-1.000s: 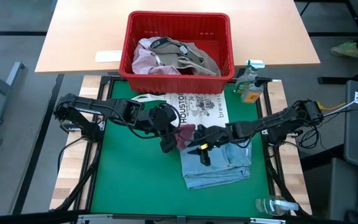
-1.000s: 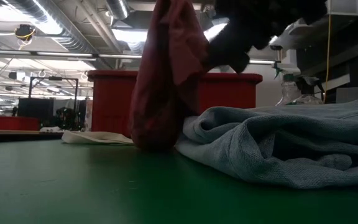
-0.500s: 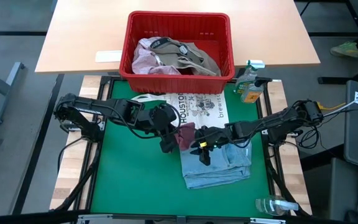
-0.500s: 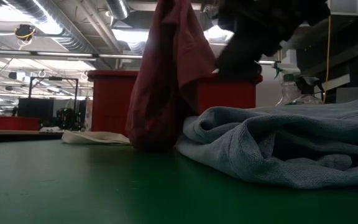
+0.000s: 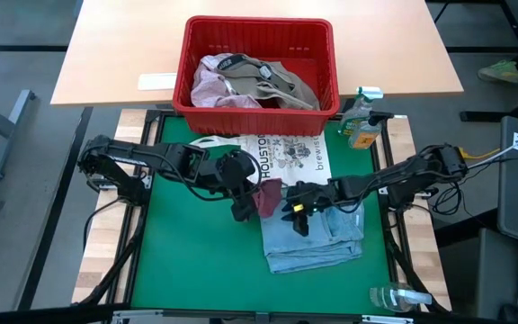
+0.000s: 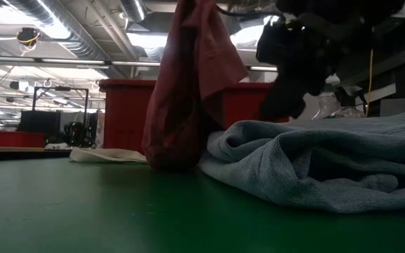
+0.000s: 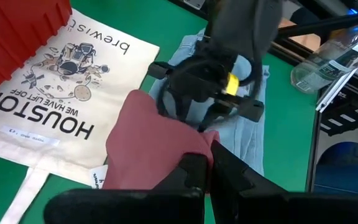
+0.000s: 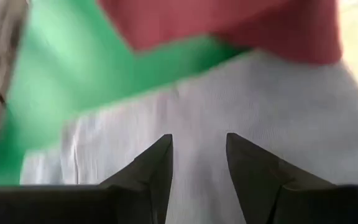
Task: Fold Laundry from Bin
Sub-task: Fold the red underwear from the red laundry basket
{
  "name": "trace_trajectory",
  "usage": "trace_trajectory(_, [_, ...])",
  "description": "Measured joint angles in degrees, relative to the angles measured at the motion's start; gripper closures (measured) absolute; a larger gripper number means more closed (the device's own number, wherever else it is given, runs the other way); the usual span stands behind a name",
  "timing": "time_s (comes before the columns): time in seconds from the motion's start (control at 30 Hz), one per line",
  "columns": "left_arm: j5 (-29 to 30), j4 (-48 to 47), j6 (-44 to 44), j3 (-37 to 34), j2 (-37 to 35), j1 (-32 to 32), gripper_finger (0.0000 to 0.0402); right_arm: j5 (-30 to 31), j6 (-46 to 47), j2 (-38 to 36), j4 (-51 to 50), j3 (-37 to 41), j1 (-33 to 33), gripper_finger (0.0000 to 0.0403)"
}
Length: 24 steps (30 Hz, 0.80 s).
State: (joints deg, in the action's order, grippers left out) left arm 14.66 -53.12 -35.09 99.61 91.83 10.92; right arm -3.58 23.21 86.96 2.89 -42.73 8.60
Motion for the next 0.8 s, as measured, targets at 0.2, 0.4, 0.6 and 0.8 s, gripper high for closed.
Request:
trace_trajectory(0.2, [2.48, 0.00, 1.34, 0.00, 0.00, 1.11, 0.0401, -1.21, 1.63, 0.00, 25.80, 7.97, -0.90, 0.0253])
trace_trajectory(0.4, [2.80, 0.01, 1.25, 0.00, 0.00, 1.61, 0.0401, -0.75, 0.50, 0.00, 28.36, 9.58, -0.75, 0.0253])
trace_trajectory(0.6, [2.86, 0.02, 1.18, 0.00, 0.00, 1.63, 0.0401, 1.51, 0.34, 0.00, 32.74, 9.58, -0.77, 0.0253])
trace_trajectory(0.8, [2.89, 0.03, 1.16, 0.00, 0.00, 1.63, 0.0401, 1.54, 0.41, 0.00, 34.38, 8.71, -0.75, 0.0253])
